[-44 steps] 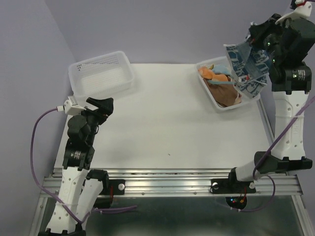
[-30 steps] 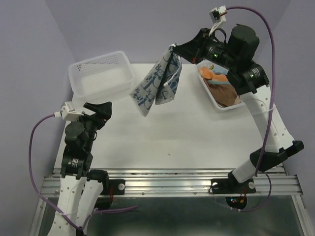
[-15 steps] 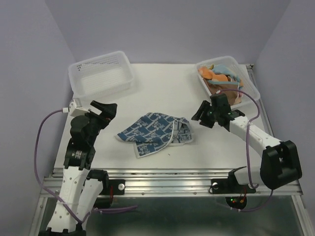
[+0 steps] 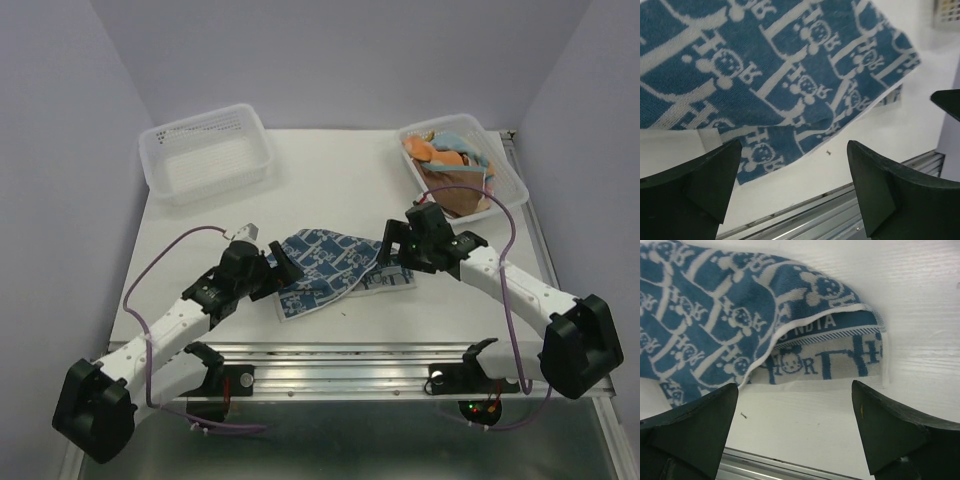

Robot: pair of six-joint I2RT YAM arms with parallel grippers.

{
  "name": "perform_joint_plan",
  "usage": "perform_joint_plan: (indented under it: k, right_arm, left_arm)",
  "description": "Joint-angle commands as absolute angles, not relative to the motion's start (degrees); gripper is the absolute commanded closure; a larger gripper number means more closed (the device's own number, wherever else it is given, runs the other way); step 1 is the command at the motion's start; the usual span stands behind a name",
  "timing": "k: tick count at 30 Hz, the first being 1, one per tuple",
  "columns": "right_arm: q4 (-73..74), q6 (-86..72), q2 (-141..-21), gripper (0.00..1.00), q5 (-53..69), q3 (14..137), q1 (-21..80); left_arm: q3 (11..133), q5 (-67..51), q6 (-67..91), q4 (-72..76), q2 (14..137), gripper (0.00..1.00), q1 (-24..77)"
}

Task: Fold and stack the towels
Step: Flatten out the crumpled towel

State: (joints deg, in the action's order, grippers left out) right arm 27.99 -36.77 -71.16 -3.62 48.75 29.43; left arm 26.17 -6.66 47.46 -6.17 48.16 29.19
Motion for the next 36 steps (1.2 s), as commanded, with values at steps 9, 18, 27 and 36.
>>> perform_joint_plan:
  k: [9, 18, 27, 36]
  right_arm:
    - [23.1, -37.8, -70.7, 0.0, -5.0, 41.2, 29.9]
    - [18.1, -37.8, -79.0, 0.0, -5.2, 41.9, 29.9]
    - [15.9, -36.0, -85.7, 0.0, -3.8, 43.1, 29.9]
    - [16.7, -36.0, -83.9, 0.0, -4.5, 40.3, 29.9]
  left_arm:
    - [25.0, 4.1, 51.2, -5.6, 54.4, 0.01, 34.3]
    - [30.6, 10.0, 47.5, 1.8, 69.4, 0.01, 33.8]
    - [42.7, 8.7, 43.9, 2.3, 84.5, 1.0, 25.5]
    - [46.2, 2.6, 40.1, 8.8, 84.5, 1.0, 24.5]
